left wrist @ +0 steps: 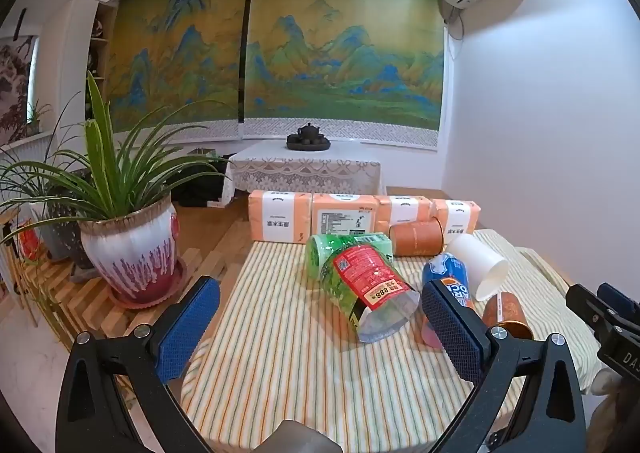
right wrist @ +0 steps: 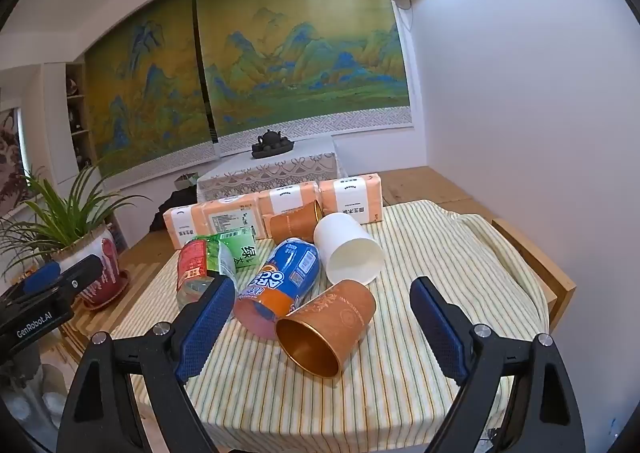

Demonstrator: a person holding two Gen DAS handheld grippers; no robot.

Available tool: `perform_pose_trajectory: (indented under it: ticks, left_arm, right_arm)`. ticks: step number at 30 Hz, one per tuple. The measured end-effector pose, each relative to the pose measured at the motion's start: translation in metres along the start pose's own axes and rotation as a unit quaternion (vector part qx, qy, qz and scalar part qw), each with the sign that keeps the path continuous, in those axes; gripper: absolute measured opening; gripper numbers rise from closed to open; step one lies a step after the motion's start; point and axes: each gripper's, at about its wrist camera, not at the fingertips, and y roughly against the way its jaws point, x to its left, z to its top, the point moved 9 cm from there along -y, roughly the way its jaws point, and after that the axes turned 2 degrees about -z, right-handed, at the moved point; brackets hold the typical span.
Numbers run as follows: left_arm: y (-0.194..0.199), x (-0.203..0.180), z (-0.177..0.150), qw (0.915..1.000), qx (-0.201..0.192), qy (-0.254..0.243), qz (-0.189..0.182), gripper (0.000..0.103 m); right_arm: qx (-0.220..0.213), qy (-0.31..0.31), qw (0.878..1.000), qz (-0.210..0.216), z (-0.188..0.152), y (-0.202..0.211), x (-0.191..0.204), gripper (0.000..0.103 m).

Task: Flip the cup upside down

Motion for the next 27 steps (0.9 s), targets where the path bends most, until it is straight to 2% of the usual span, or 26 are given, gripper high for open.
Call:
perform_pose_trajectory:
  ticks: [27]
  left_arm:
    - [0.0027,0.0056,-0.002,1.0,0.001,0.001,0.004,0.102]
  right_arm:
    - [-0.003,0.0,1.0,-0.002,0.0031,0.0005,0.0021,0.087]
